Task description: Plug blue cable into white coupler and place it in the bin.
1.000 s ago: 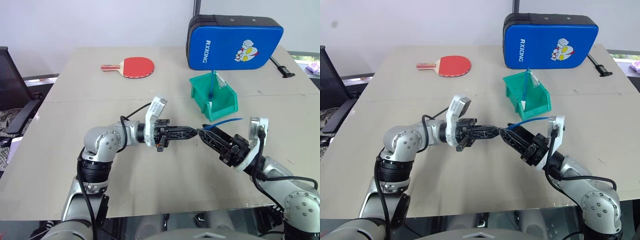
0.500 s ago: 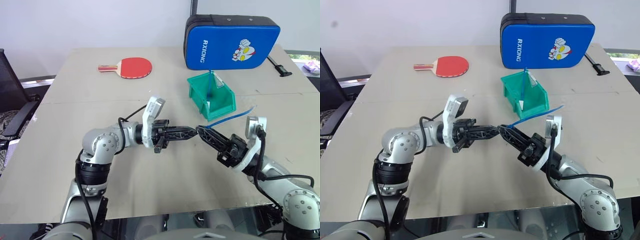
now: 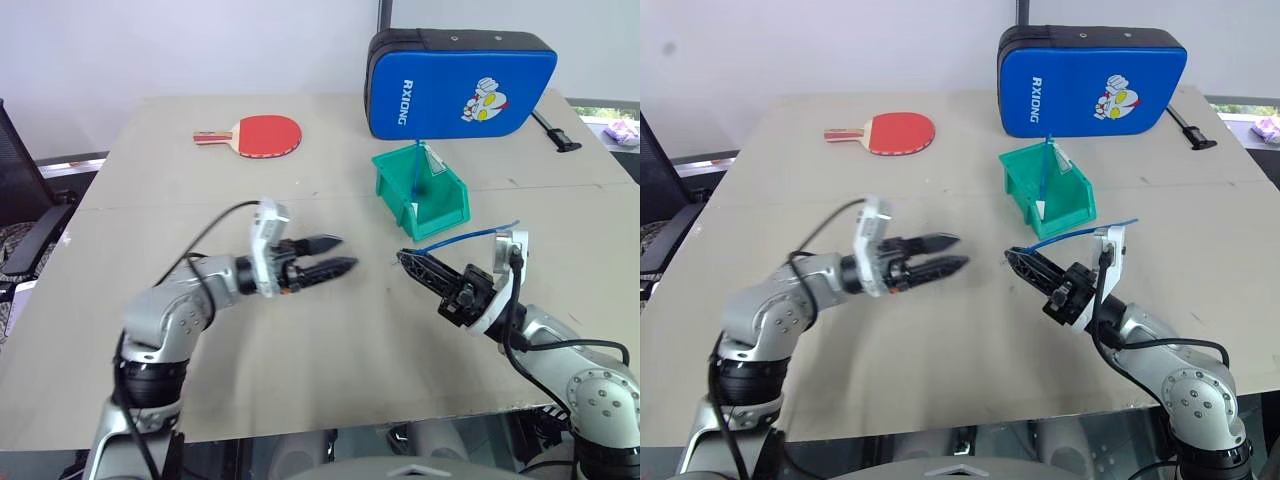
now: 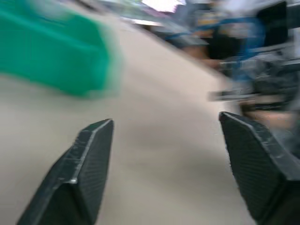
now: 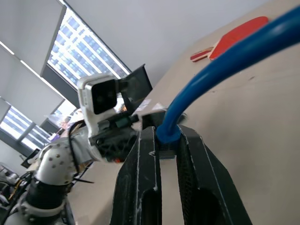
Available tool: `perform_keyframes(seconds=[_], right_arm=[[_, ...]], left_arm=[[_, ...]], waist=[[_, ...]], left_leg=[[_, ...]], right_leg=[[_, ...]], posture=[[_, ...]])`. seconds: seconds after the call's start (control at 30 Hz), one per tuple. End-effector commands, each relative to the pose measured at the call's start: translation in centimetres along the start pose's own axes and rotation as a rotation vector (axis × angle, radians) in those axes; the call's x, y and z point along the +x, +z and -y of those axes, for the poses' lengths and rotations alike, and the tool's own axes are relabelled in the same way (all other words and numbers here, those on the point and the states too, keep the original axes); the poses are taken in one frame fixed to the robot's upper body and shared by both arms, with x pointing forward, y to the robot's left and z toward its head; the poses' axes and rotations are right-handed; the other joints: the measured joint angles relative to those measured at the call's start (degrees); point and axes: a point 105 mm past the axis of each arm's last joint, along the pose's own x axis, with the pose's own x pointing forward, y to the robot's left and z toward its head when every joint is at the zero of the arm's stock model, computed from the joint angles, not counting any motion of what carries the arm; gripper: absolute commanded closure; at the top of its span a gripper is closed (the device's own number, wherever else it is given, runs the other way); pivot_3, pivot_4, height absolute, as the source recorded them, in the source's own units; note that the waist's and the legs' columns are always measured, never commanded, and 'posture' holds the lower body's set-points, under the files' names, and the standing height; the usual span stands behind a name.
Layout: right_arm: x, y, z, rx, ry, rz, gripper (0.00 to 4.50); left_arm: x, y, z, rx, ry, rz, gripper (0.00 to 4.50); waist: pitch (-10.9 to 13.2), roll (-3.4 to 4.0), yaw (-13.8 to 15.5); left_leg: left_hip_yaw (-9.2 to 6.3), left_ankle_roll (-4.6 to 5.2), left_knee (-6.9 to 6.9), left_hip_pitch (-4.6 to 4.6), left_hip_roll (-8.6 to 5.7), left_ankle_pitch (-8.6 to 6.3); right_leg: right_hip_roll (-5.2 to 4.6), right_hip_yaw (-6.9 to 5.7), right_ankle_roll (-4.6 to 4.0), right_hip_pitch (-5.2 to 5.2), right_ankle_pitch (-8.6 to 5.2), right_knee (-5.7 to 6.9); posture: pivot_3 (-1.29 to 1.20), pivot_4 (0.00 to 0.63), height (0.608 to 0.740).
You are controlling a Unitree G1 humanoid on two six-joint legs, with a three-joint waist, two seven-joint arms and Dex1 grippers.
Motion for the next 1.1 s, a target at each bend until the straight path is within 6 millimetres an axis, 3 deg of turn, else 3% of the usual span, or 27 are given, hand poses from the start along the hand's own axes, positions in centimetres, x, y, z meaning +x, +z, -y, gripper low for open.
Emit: perform_keyframes(seconds=[0.03,0.13,0.23,0.43,0.7,0.83,0.87,0.9,1.0,1.1], right_arm=[[0.0,0.9,0.2,-0.035,0.022,0.038,4.50],[0.4,1.0,0.7,-0.040,0.034,0.029,4.50],[0.6,0.9,1.1,-0.059,0.043,0.007,4.50],[0.6,0.9,1.3,-0.077,0.040,0.007,4.50],[0.3,0.5,1.0,-0.087,0.019,0.014,4.50],[0.1,0.5,0.9,-0.107,0.005,0.011,4.50],[0.0,0.5,0.9,-0.116,0.001,0.009,4.50],[-0.1,0.5,0.9,-0.127,-0.002,0.008,4.50],[-0.2,0.9,0.9,-0.197,-0.008,0.006,4.50],[0.0,1.5,0.7,-0.327,-0.005,-0.028,4.50]], left_arm=[[-4.7,0.4,-2.3,0.167,0.127,-0.080,0.79],[-8.4,-1.0,-4.2,0.191,0.155,-0.206,0.79],[-10.5,-1.6,-5.8,0.208,0.174,-0.278,0.79],[-11.9,-3.7,-7.6,0.247,0.168,-0.384,0.79],[-11.1,-5.4,-8.8,0.265,0.132,-0.423,0.79],[-10.7,-6.1,-8.7,0.266,0.086,-0.431,1.72],[-10.5,-6.1,-8.5,0.261,0.074,-0.423,2.51],[-10.3,-6.1,-8.4,0.256,0.063,-0.415,2.62],[-9.2,-5.9,-7.4,0.243,0.000,-0.380,3.82],[-6.5,-5.2,-5.1,0.252,-0.123,-0.344,3.82]], waist=[[0.0,0.01,-0.2],[0.0,0.05,-0.1],[0.1,0.06,0.3],[0.1,0.06,0.5],[0.1,0.03,0.4],[0.0,0.00,0.3],[0.0,0.00,0.2],[0.0,0.00,0.2],[0.0,0.00,0.1],[0.0,0.00,0.2]], left_leg=[[0.06,0.00,-0.01,0.01,0.01,0.00],[0.18,0.00,-0.05,0.00,0.05,0.00],[0.23,0.00,-0.05,-0.07,0.09,0.00],[0.32,0.00,-0.05,-0.12,0.09,0.00],[0.33,0.03,-0.06,-0.22,0.14,-0.02],[0.36,0.03,-0.05,-0.19,0.15,-0.02],[0.36,0.03,-0.05,-0.19,0.17,-0.02],[0.37,0.03,-0.05,-0.18,0.17,-0.02],[0.36,0.03,-0.05,-0.18,0.18,-0.02],[0.38,0.03,-0.03,-0.21,0.17,-0.02]], right_leg=[[0.00,0.04,0.00,-0.03,0.00,0.00],[-0.01,0.06,-0.01,-0.09,0.00,-0.01],[-0.05,0.03,0.00,-0.15,-0.01,-0.05],[-0.11,0.03,0.00,-0.16,0.00,-0.13],[-0.11,-0.01,-0.17,-0.24,0.13,-0.14],[-0.11,0.00,-0.14,-0.23,0.12,-0.11],[-0.10,0.00,-0.14,-0.23,0.12,-0.11],[-0.10,0.00,-0.14,-0.23,0.12,-0.11],[-0.10,-0.01,-0.13,-0.23,0.13,-0.10],[-0.12,0.00,-0.10,-0.23,0.14,-0.11]], posture=[[0.00,0.150,0.740],[0.00,0.150,0.740],[0.00,0.150,0.740],[0.00,0.150,0.740],[0.00,0.150,0.740],[0.00,0.150,0.740],[0.00,0.150,0.740],[0.00,0.150,0.740],[0.00,0.150,0.740],[0.00,0.150,0.740]])
